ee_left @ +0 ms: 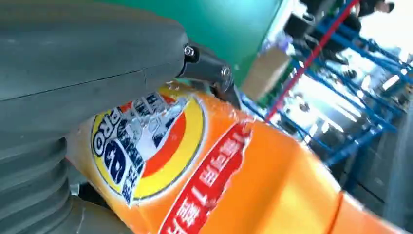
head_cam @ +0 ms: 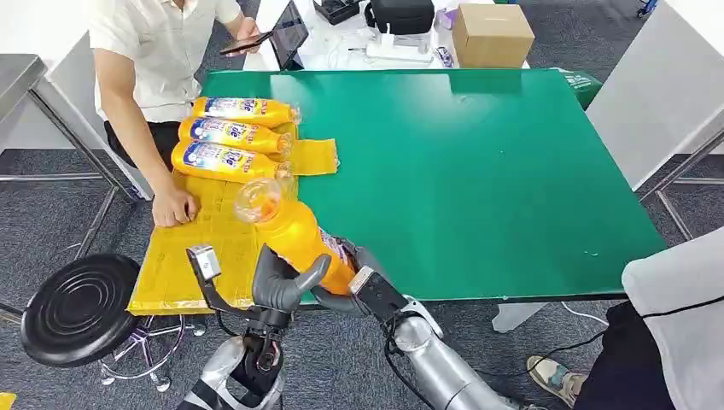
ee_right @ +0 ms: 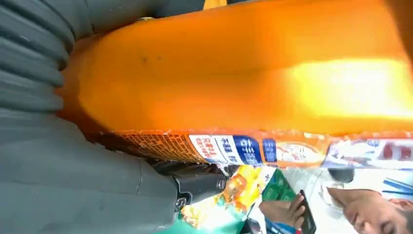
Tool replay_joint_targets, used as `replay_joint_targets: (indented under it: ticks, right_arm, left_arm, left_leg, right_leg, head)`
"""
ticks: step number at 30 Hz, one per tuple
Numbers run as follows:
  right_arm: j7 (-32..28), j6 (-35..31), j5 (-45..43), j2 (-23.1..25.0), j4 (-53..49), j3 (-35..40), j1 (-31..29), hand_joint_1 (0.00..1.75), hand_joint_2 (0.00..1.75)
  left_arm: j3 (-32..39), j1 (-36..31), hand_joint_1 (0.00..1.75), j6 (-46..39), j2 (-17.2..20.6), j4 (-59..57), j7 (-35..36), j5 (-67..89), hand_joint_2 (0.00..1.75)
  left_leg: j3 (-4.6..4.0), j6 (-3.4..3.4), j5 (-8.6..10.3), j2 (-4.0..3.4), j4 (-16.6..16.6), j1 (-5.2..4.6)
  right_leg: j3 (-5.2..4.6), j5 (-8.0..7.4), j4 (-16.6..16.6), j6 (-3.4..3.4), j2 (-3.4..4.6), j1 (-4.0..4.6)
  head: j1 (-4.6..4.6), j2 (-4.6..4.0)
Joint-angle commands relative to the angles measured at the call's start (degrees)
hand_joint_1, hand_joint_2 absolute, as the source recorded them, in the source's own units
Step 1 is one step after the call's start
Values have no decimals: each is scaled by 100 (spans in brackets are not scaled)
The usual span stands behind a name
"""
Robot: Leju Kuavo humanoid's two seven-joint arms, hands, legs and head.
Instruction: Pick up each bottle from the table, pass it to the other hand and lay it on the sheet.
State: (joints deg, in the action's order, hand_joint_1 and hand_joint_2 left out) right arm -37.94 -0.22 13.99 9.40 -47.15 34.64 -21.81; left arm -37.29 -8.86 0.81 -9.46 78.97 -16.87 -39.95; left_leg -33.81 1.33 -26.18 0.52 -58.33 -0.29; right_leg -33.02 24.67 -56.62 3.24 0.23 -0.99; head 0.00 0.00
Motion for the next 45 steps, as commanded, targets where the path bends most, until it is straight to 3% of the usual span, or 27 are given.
replay_joint_targets:
  ticks: [1,2,13,14,15,16,17,26,28,29,30,31,33,38,41,45]
  right_arm:
    - [10,182,24,100,503,320,-169,166,175]
    - [292,519,-235,111,526,201,-185,148,175]
    - [342,575,-282,111,491,179,-187,148,175]
    - [342,575,-282,111,491,179,-187,140,175]
    - [397,606,-275,79,444,207,-185,99,175]
    - [495,671,-321,64,463,193,-193,26,175]
    - [526,703,-358,64,458,173,-197,0,0]
    - [868,430,-690,23,-45,-117,259,0,0]
    - [776,193,-685,-98,-473,-212,565,0,0]
    - [208,-259,-753,-92,-991,-497,904,0,0]
    - [-17,-282,-1091,8,-1395,-807,1186,0,0]
    - [238,-158,-1421,-19,-1881,-1015,1438,0,0]
    - [244,-794,-1597,94,-2356,-1519,1676,0,0]
    - [122,-1022,-1784,163,-2764,-1975,1826,0,0]
    - [44,-994,-1693,263,-2760,-2017,1777,0,0]
    - [41,-994,-1704,308,-2666,-2011,1726,0,0]
  left_arm:
    - [-544,-373,175,393,144,55,109,-2,175]
    - [-574,-357,175,394,174,32,136,4,175]
    - [-572,-339,175,385,189,17,136,10,175]
    - [-572,-339,175,385,189,17,136,10,175]
    - [-554,-324,175,362,197,27,121,49,175]
    - [-516,-288,175,377,214,16,91,68,175]
    - [-497,-276,175,379,217,15,44,101,175]
    - [357,-167,175,-619,230,554,-481,956,175]
    - [745,-75,175,-877,349,812,-582,1196,175]
    - [1017,-17,175,-1088,419,930,-666,1418,175]
    - [1184,12,175,-1251,478,1005,-761,1615,175]
    - [1380,71,175,-1463,523,1105,-933,1927,175]
    - [1567,167,175,-1783,641,1198,-1047,2545,175]
    - [1652,115,175,-2422,828,909,-835,3625,175]
    - [1962,-199,175,-3882,797,143,-758,5779,175]
    - [2036,-269,175,-3865,766,21,-770,5774,175]
  left_leg:
    - [4,-6,-1,9,-1,4]
    - [10,-10,-4,8,0,9]
    - [10,-9,-4,5,-1,6]
    - [6,-8,-2,6,-2,4]
    - [3,-7,-1,7,-1,5]
    - [10,-10,-4,7,-1,8]
    - [7,-7,-3,6,0,5]
    - [6,-7,-3,4,-1,6]
    - [16,-12,-4,7,4,9]
    - [6,-7,-1,8,3,5]
    - [18,-13,-4,9,6,11]
    - [15,-13,-5,5,4,10]
    - [0,-7,-1,3,3,3]
    - [9,-12,-5,1,3,8]
    - [12,-12,-1,4,6,7]
    - [9,-10,1,2,7,5]
  right_leg:
    - [8,4,0,-9,-11,5]
    - [15,5,2,-13,-12,9]
    - [14,5,0,-13,-9,7]
    - [9,4,-1,-10,-9,5]
    - [7,3,0,-9,-9,5]
    - [15,6,0,-14,-11,9]
    - [11,4,1,-10,-9,5]
    - [10,3,2,-10,-7,7]
    - [20,7,4,-15,-12,10]
    - [9,3,4,-9,-10,5]
    - [24,6,8,-17,-14,12]
    - [18,6,6,-16,-9,11]
    - [0,3,-1,-9,-4,3]
    - [10,6,1,-16,-5,8]
    - [16,3,3,-17,-8,7]
    - [11,2,3,-15,-7,5]
  head:
    - [-2,0]
    - [0,0]
    - [-2,0]
    - [0,0]
    - [0,0]
    - [-2,0]
    - [0,0]
    - [0,0]
    - [0,0]
    - [0,0]
    - [0,0]
    - [0,0]
    - [0,0]
    - [0,0]
    - [0,0]
    - [2,0]
